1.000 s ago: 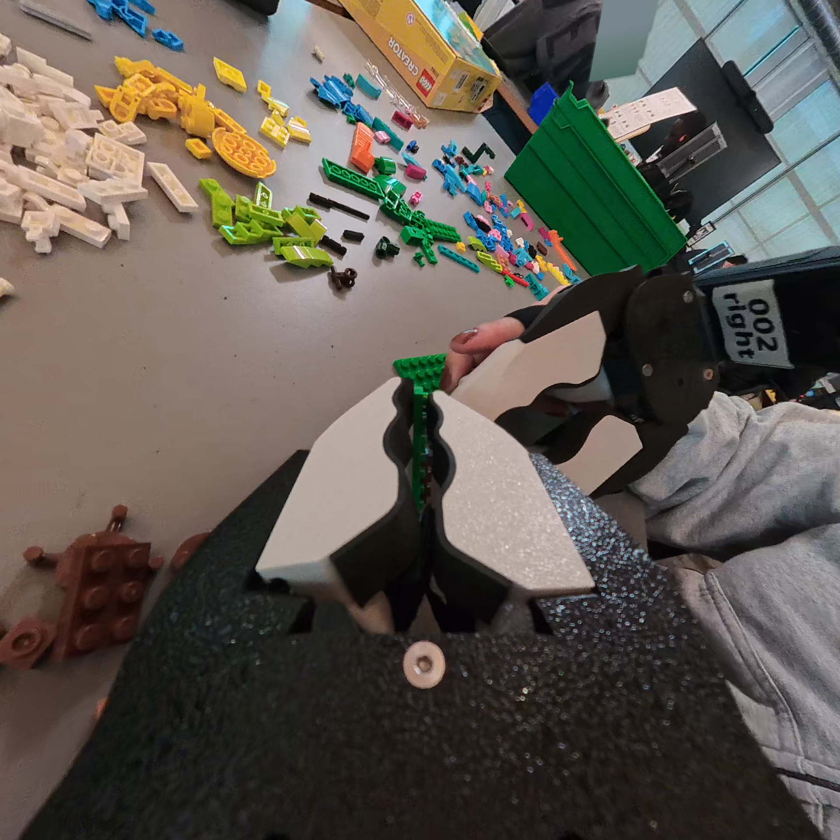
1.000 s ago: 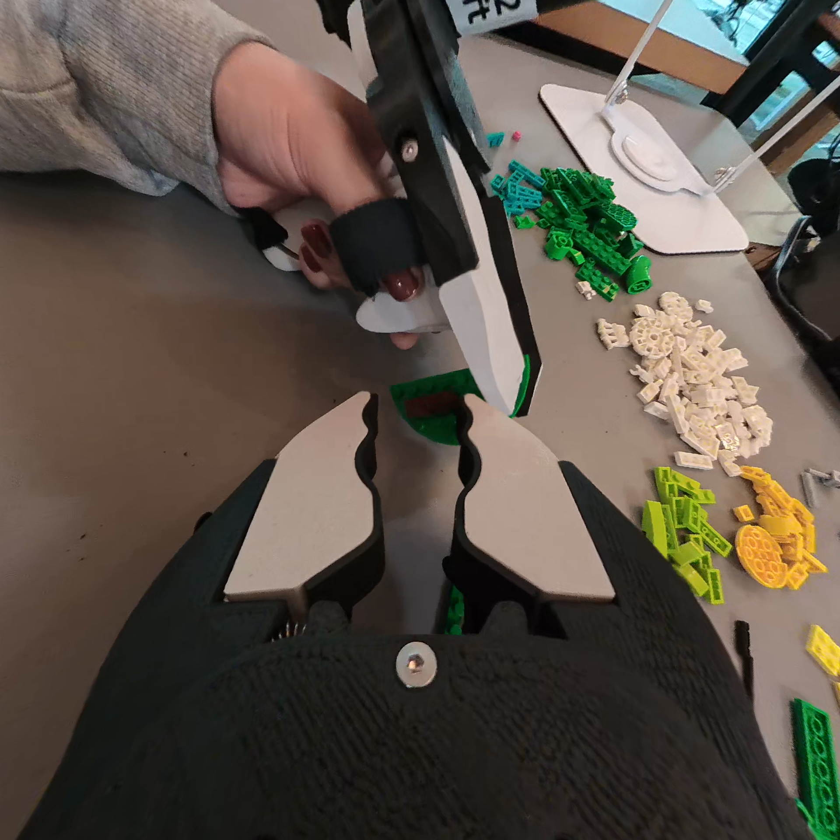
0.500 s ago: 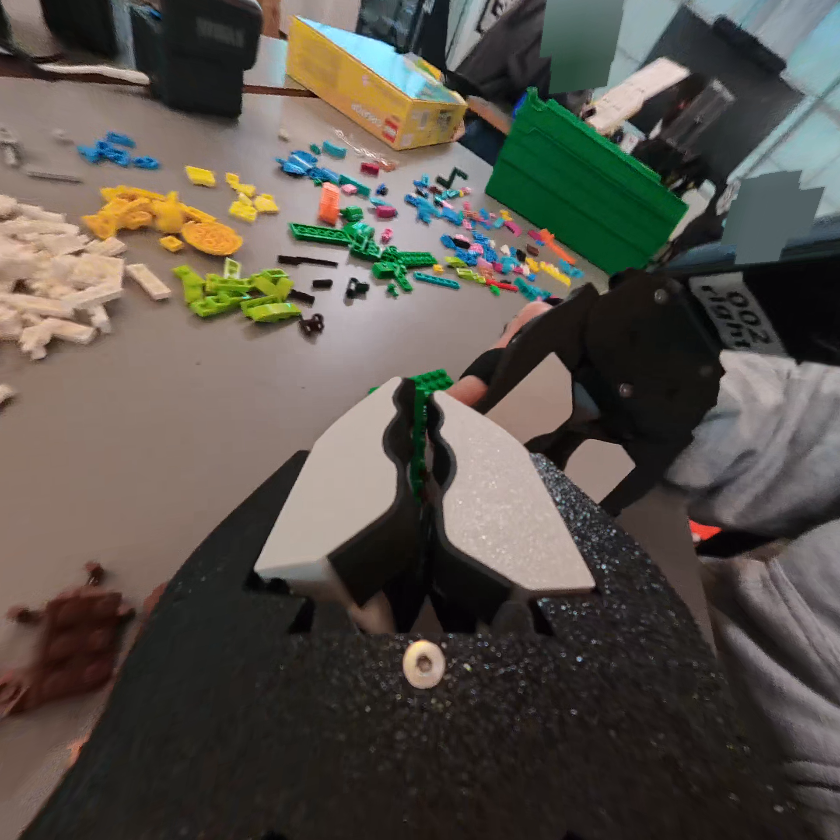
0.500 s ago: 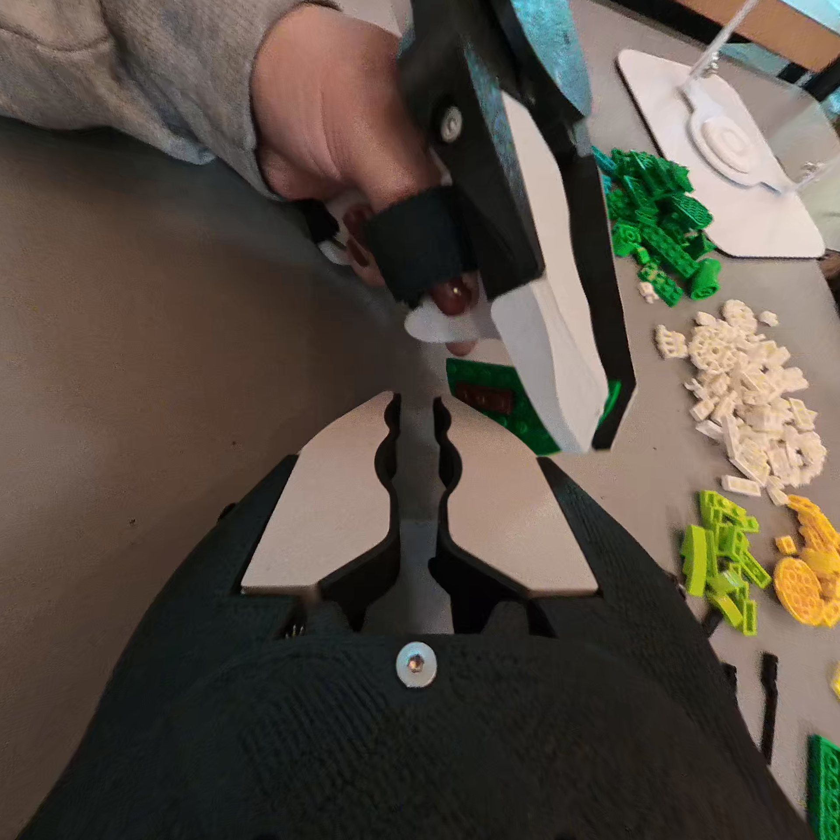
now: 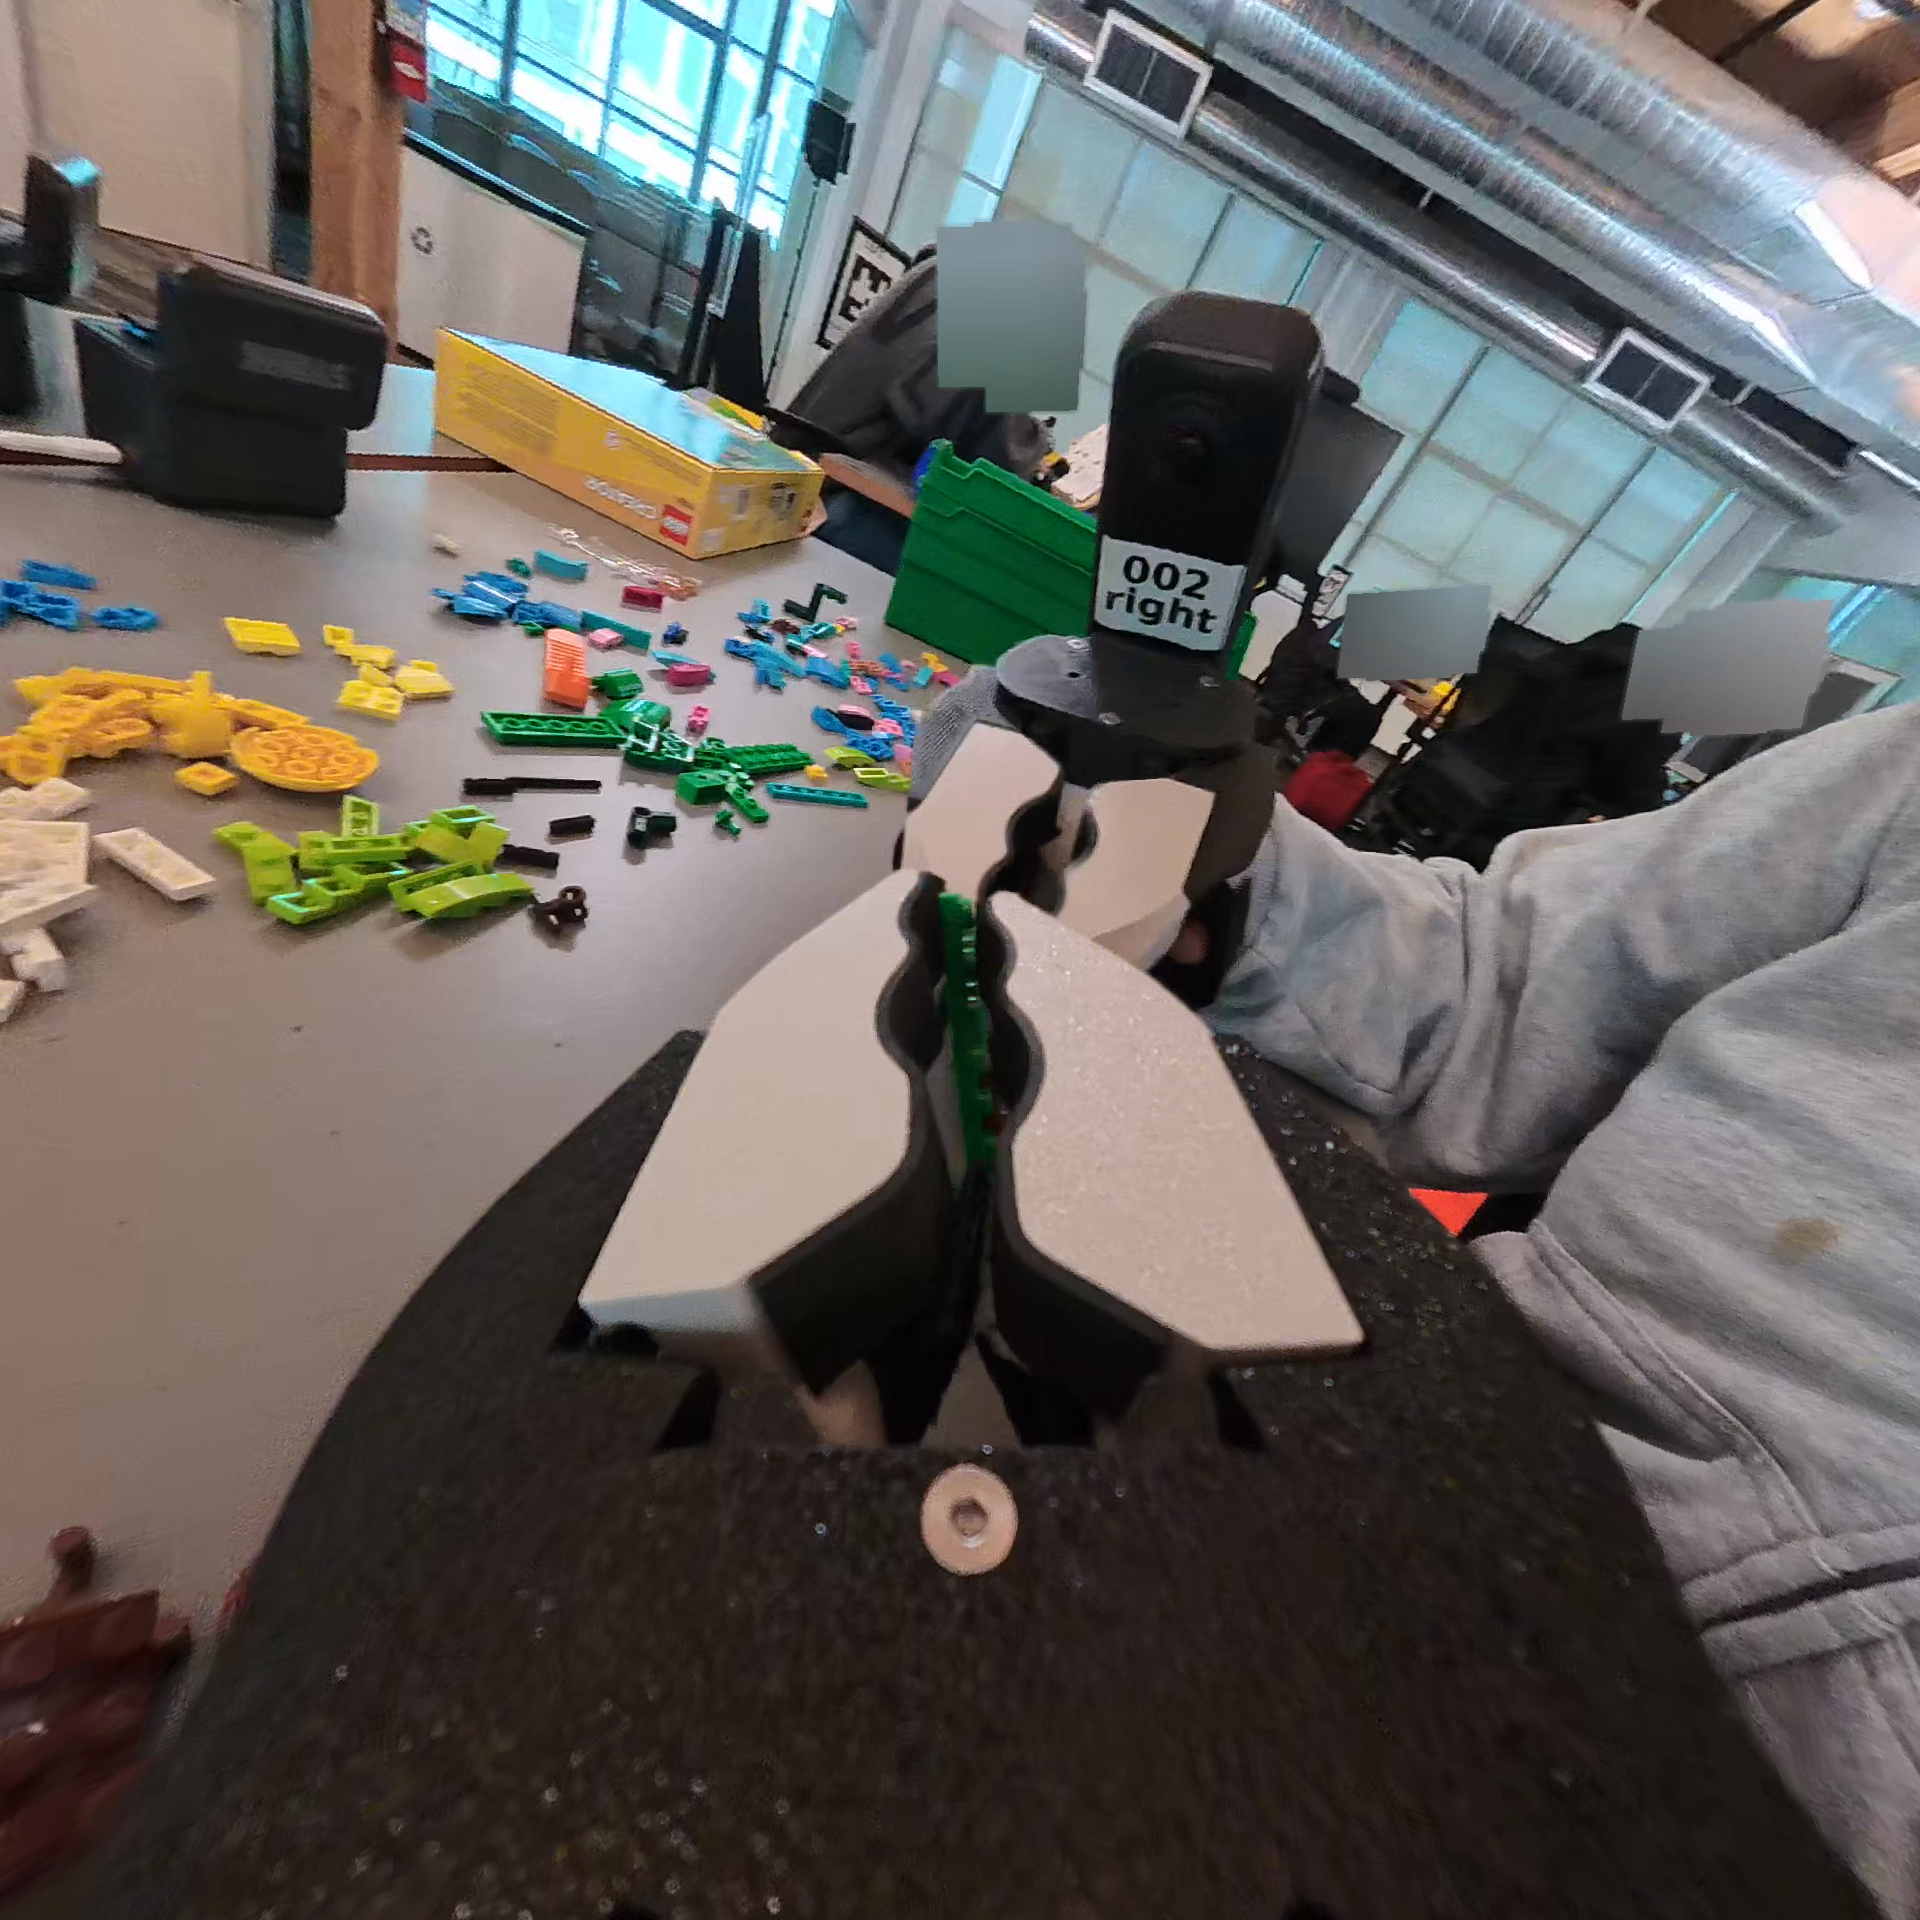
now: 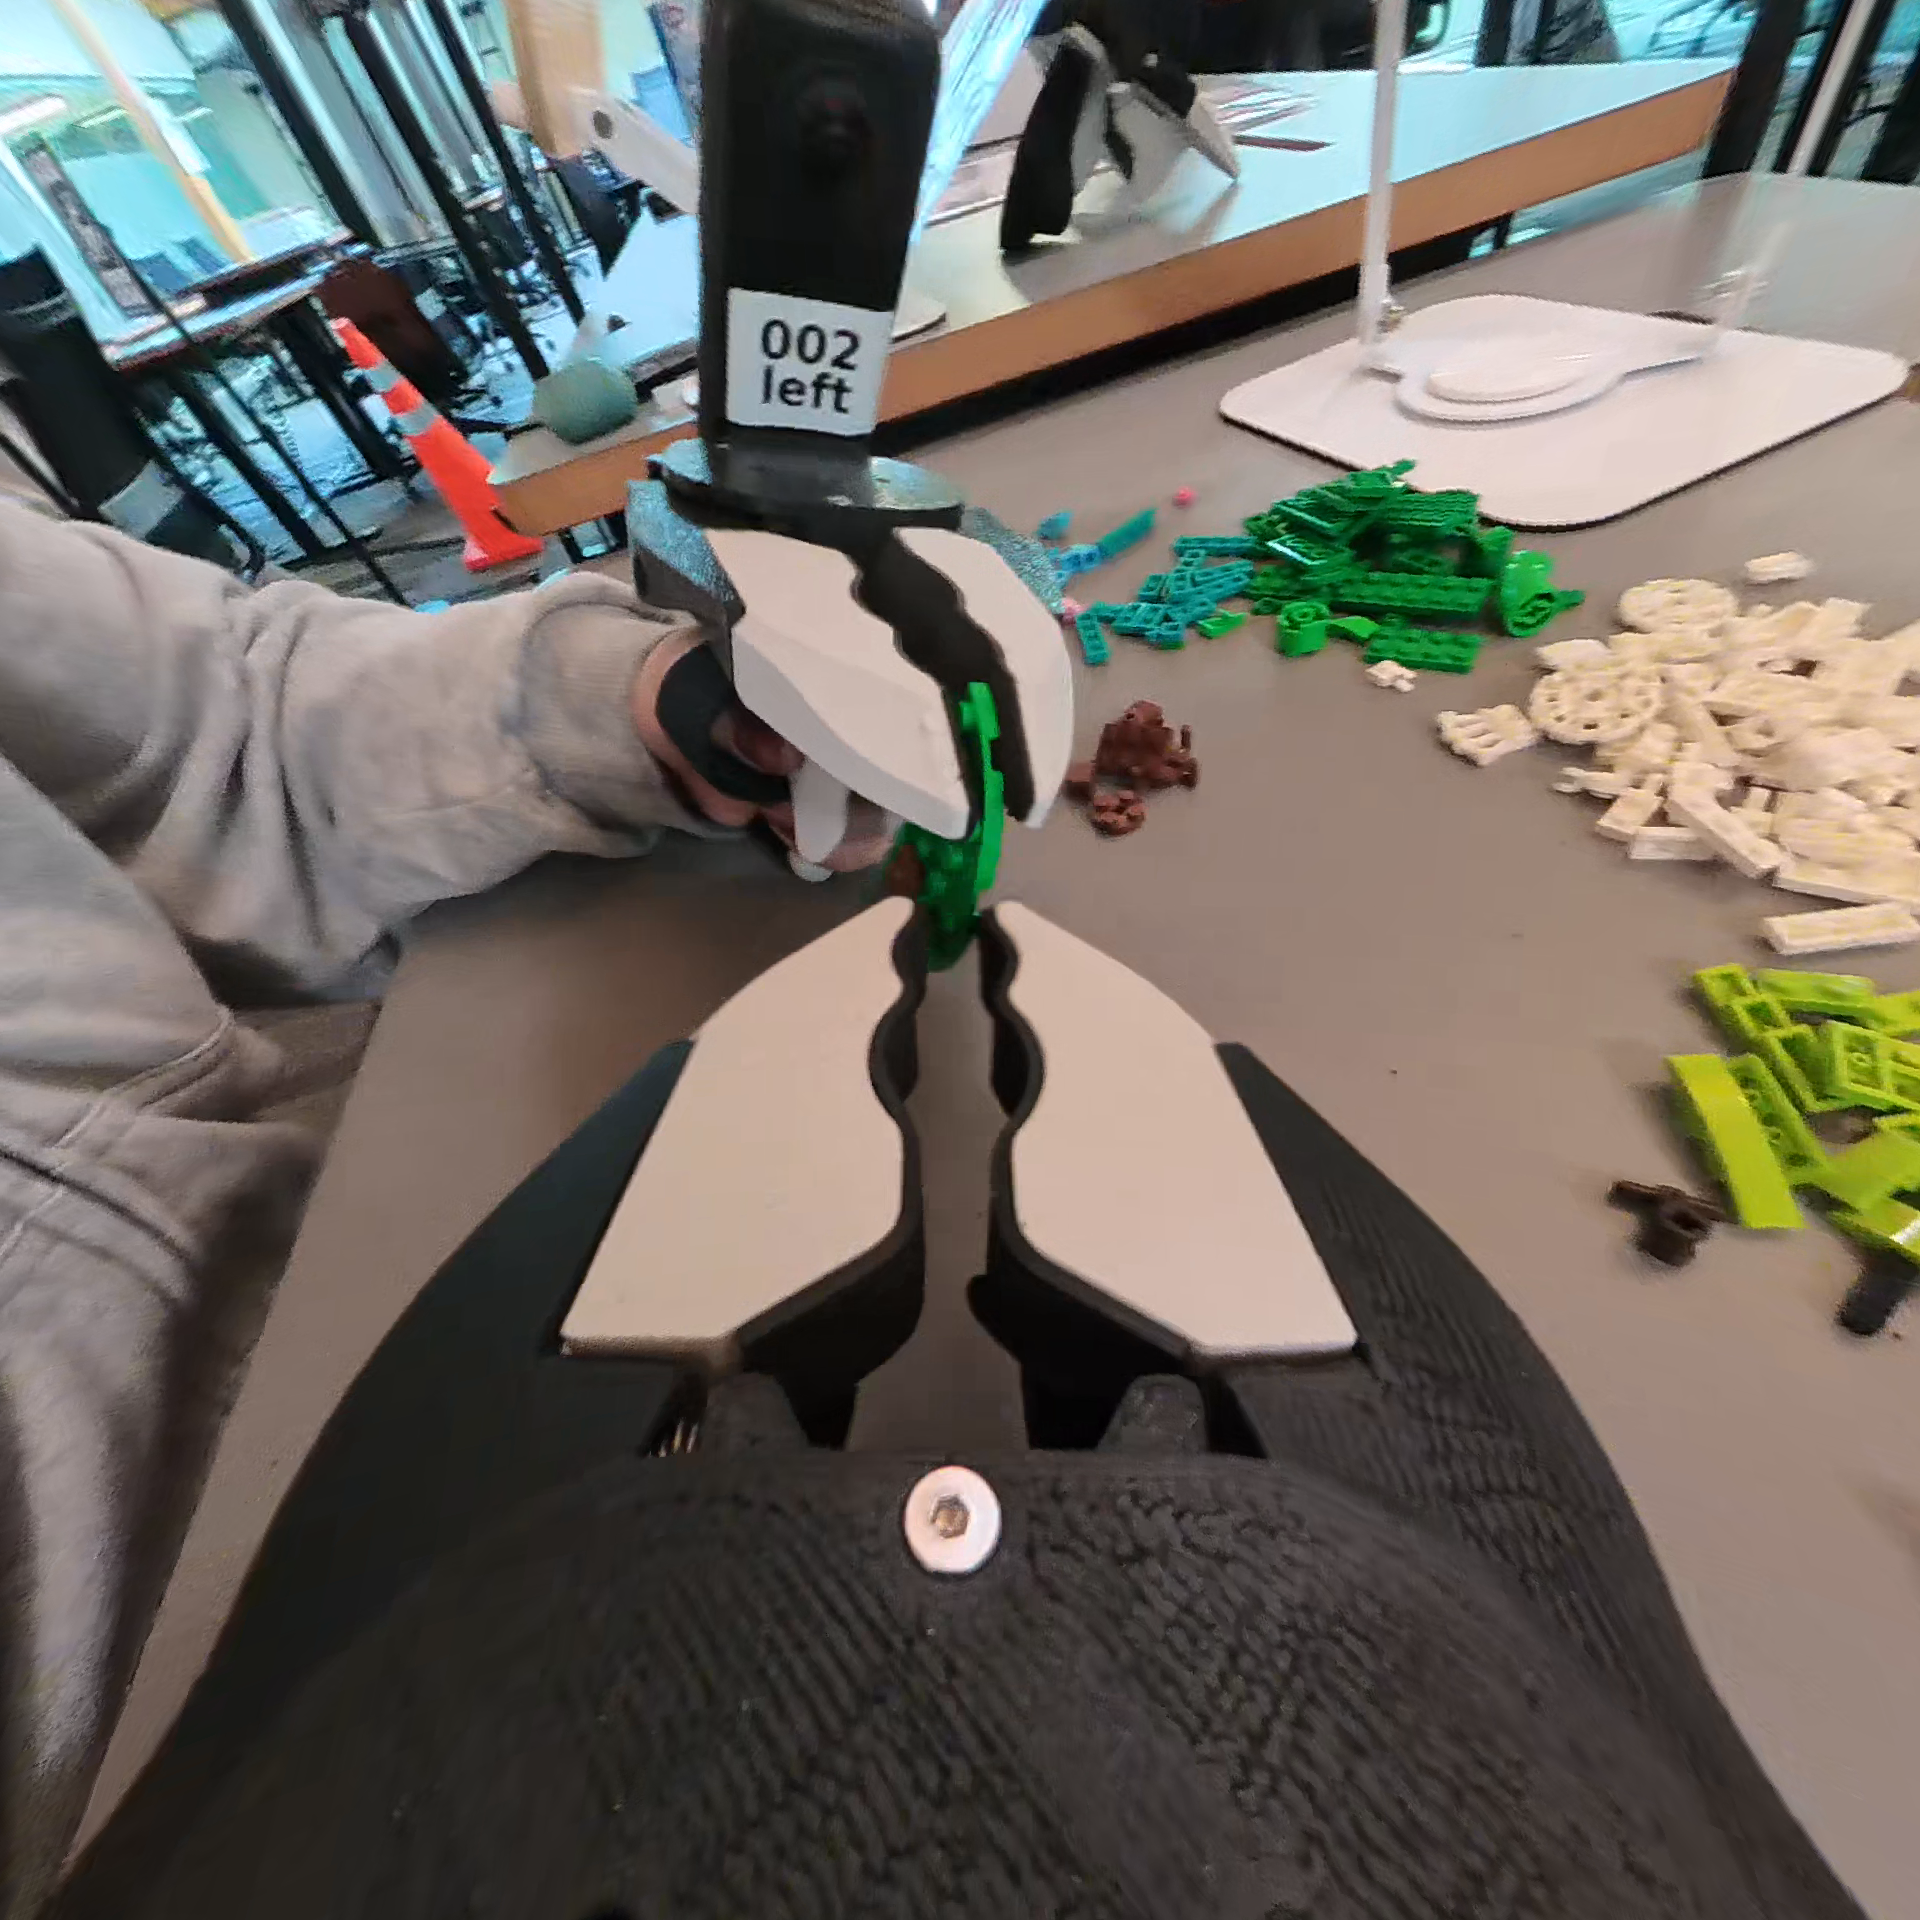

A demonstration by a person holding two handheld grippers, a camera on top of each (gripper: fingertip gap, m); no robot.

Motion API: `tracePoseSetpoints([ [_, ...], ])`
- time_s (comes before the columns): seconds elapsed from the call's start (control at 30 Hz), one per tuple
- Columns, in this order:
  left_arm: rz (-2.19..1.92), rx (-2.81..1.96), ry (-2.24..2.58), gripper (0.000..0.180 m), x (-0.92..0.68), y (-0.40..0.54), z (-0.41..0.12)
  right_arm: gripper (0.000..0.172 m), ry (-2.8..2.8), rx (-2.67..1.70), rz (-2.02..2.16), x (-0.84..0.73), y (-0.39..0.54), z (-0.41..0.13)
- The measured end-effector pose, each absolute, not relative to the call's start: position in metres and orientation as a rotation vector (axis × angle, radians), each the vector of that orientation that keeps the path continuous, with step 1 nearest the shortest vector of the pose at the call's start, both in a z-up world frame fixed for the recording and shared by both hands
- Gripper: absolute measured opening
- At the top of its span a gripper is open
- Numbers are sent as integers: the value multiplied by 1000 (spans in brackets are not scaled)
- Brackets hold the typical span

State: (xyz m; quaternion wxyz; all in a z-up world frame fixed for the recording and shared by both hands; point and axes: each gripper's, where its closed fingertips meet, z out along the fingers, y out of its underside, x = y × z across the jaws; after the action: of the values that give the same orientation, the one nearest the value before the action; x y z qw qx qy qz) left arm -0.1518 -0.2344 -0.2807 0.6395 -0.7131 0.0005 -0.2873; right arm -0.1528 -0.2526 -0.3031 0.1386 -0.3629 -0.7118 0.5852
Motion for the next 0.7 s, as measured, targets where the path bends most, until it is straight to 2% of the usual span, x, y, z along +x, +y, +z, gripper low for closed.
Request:
tracePoseSetpoints([
  [0.1,-691,-1646,0,8,-150,-235,-282,4,-2083,-988,1656,-151,-249,-304],
  [0.2,-750,-1742,-15,25,-150,-236,-294,3,-2112,-941,1570,-149,-241,-307],
  [0.3,-750,-1792,3,8,-150,-238,-303,4,-2106,-925,1573,-147,-238,-304],
  [0.47,-637,-1840,52,4,-150,-236,-308,6,-2080,-952,1532,-152,-231,-308],
  [0.57,-554,-1851,-81,3,-168,-232,-310,24,-1870,-925,1367,-170,-213,-295],
  [0.7,-601,-1737,-291,3,-188,-231,-302,20,-1700,-814,1147,-178,-212,-286],
])
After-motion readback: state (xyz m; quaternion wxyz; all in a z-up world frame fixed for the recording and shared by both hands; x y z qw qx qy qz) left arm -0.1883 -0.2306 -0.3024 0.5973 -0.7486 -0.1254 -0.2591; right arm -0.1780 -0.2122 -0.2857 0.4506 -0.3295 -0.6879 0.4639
